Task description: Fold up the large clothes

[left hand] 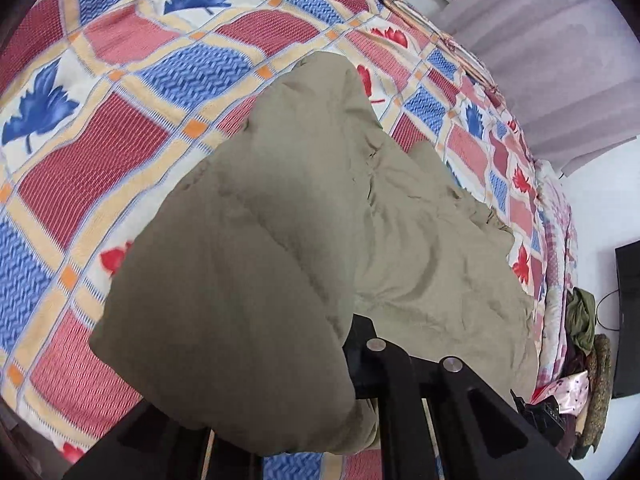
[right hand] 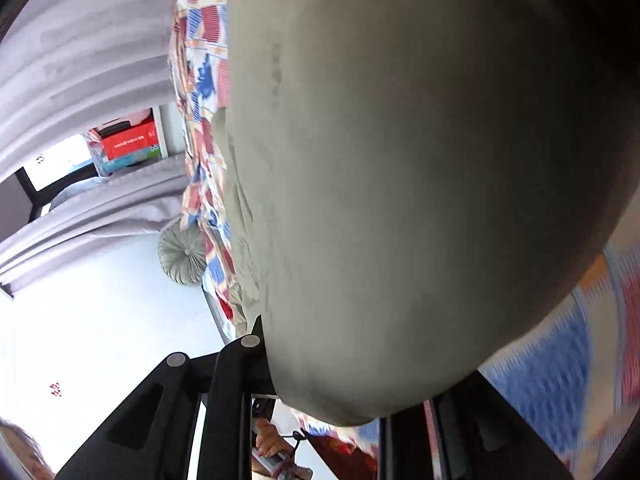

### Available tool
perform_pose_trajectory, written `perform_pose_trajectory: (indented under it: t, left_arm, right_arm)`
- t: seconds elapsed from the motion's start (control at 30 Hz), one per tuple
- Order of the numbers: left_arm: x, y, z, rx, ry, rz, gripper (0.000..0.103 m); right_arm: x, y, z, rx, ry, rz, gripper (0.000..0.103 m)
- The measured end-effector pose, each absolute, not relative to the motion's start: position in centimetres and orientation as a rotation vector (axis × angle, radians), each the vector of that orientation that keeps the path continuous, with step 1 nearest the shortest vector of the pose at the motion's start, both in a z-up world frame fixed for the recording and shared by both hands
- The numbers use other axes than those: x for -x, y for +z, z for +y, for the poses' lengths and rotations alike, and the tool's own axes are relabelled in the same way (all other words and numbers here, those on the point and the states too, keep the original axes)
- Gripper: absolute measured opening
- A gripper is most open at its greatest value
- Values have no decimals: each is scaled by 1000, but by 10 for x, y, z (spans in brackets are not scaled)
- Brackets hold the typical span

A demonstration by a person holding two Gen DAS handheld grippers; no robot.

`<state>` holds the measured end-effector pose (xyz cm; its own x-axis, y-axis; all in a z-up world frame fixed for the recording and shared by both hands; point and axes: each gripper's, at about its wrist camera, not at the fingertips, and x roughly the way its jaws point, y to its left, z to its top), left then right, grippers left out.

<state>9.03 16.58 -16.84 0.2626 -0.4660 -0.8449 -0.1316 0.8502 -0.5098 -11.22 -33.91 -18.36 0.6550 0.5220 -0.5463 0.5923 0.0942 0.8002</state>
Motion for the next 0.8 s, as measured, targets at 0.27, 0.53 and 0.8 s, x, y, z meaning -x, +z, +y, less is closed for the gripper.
perform_pose_trajectory:
  t: [0.27, 0.53, 0.8]
  left_arm:
    - [-3, -203, 194, 521, -244, 1541, 16]
    - [1, -179, 215, 317, -249, 1595, 26]
    - [2, -113, 263, 132, -83, 1449, 26]
  right_arm:
    - [214, -185, -314, -1590, -178, 1067, 25]
    - [195, -161, -307, -1367, -250, 1254, 55]
    - [196, -109, -280, -1155, -92, 1405, 55]
